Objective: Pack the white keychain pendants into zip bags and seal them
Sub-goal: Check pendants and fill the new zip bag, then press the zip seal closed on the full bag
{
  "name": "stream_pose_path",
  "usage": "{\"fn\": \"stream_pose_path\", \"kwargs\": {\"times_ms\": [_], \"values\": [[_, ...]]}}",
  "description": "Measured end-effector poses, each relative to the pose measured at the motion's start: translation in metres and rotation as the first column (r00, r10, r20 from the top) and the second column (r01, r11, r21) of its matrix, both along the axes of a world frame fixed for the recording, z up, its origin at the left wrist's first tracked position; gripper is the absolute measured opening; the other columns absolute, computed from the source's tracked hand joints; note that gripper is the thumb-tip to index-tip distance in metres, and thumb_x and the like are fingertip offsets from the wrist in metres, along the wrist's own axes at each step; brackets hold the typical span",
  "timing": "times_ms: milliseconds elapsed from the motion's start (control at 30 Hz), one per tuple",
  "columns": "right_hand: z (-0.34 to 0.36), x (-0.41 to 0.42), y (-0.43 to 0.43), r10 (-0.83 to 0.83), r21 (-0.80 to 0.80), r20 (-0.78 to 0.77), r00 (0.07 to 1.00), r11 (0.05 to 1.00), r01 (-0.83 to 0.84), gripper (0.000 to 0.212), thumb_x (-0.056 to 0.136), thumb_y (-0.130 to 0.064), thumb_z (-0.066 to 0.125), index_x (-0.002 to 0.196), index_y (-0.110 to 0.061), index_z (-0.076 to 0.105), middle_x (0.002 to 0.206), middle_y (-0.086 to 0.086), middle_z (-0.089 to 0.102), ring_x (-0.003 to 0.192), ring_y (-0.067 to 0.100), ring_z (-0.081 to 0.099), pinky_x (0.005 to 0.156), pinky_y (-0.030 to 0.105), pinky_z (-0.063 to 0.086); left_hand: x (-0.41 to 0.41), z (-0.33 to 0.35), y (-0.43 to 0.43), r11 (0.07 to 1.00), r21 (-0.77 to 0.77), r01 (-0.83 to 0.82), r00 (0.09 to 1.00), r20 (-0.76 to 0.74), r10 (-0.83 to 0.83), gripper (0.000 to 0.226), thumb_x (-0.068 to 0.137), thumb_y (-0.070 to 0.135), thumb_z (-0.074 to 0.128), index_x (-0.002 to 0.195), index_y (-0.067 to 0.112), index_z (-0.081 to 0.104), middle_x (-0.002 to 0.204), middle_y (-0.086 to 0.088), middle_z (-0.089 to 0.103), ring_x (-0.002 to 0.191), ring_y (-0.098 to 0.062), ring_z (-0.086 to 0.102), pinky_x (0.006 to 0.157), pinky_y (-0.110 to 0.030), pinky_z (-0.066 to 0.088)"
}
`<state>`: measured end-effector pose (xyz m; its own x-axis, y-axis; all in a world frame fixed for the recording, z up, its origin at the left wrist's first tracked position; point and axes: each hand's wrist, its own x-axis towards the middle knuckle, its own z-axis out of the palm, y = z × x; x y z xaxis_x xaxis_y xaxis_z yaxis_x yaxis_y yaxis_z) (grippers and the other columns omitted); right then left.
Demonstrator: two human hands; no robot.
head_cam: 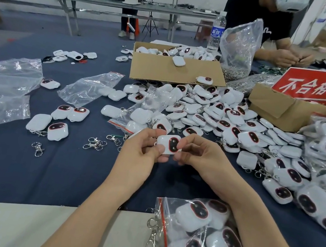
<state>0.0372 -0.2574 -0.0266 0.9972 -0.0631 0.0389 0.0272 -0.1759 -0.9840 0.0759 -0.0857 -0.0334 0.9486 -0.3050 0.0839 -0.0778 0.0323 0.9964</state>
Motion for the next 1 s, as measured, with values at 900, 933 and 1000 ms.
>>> {"fn": "stream_pose_path", "kwargs": {"times_ms": [900, 933, 1000], "values": [[0.050, -0.066, 0.018, 0.268, -0.510, -0.424, 0.865, 0.719, -0.472, 0.031, 0.087, -0.067, 0.061, 0.102, -0.044, 0.074, 0.098, -0.022, 0.073, 0.087, -0.005, 0.067, 0.081, 0.022, 0.050, -0.121, 0.003, 0.070, 0.999, 0.019, -0.033, 0.964, -0.264, 0.037, 0.014, 0.096, 0.002, 0.065, 0.105, 0.010, 0.072, 0.077, -0.014, 0.074, 0.060, -0.025, 0.066, 0.060, -0.031, 0.055], [0.051, -0.067, 0.018, 0.270, -0.513, -0.411, 0.871, 0.721, -0.466, 0.031, 0.088, -0.065, 0.061, 0.102, -0.041, 0.075, 0.096, -0.024, 0.072, 0.083, -0.009, 0.065, 0.078, 0.021, 0.047, -0.124, 0.005, 0.067, 0.999, 0.046, -0.019, 0.970, -0.242, 0.030, 0.015, 0.096, 0.004, 0.065, 0.106, 0.012, 0.072, 0.079, -0.013, 0.075, 0.061, -0.025, 0.068, 0.063, -0.034, 0.056], [0.052, -0.071, 0.018, 0.274, -0.507, -0.380, 0.883, 0.737, -0.447, 0.028, 0.089, -0.061, 0.064, 0.101, -0.038, 0.075, 0.088, -0.026, 0.070, 0.075, -0.013, 0.060, 0.074, 0.018, 0.043, -0.130, 0.010, 0.058, 0.996, 0.089, -0.015, 0.980, -0.197, 0.032, 0.016, 0.095, 0.004, 0.066, 0.105, 0.016, 0.071, 0.082, -0.009, 0.075, 0.061, -0.023, 0.069, 0.064, -0.034, 0.058]]}}
